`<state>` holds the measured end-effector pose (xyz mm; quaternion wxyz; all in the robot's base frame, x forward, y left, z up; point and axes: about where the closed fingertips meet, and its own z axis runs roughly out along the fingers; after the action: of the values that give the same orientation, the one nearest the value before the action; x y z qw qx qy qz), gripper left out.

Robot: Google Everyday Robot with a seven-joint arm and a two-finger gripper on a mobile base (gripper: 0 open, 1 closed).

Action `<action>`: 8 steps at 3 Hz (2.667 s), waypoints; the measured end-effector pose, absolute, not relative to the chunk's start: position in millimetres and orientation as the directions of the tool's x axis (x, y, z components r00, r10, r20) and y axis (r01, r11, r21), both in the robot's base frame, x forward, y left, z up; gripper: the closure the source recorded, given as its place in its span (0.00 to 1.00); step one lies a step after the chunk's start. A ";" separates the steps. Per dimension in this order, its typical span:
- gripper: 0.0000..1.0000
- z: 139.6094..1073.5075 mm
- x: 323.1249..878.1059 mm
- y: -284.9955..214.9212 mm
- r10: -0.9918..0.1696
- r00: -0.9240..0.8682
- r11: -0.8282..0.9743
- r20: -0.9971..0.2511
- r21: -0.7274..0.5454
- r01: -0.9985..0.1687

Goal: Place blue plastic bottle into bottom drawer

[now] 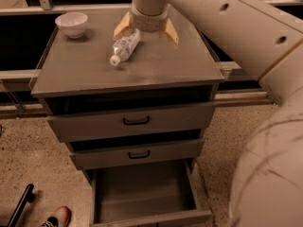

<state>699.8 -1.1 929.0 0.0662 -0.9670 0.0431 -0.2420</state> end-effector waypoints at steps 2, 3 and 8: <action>0.00 922.4 725.0 20.5 -0.017 0.864 -0.996 0.503 -0.081 0.027; 0.00 906.0 746.1 24.0 0.058 0.866 -0.997 0.497 -0.011 0.073; 0.46 868.2 828.0 94.7 0.081 0.874 -0.997 0.480 0.027 0.077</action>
Offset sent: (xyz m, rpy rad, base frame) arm 0.0227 0.0186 -0.0057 -0.0596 -0.0368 0.0639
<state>828.0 94.7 868.2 -0.0037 -0.9679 -0.0407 -0.2478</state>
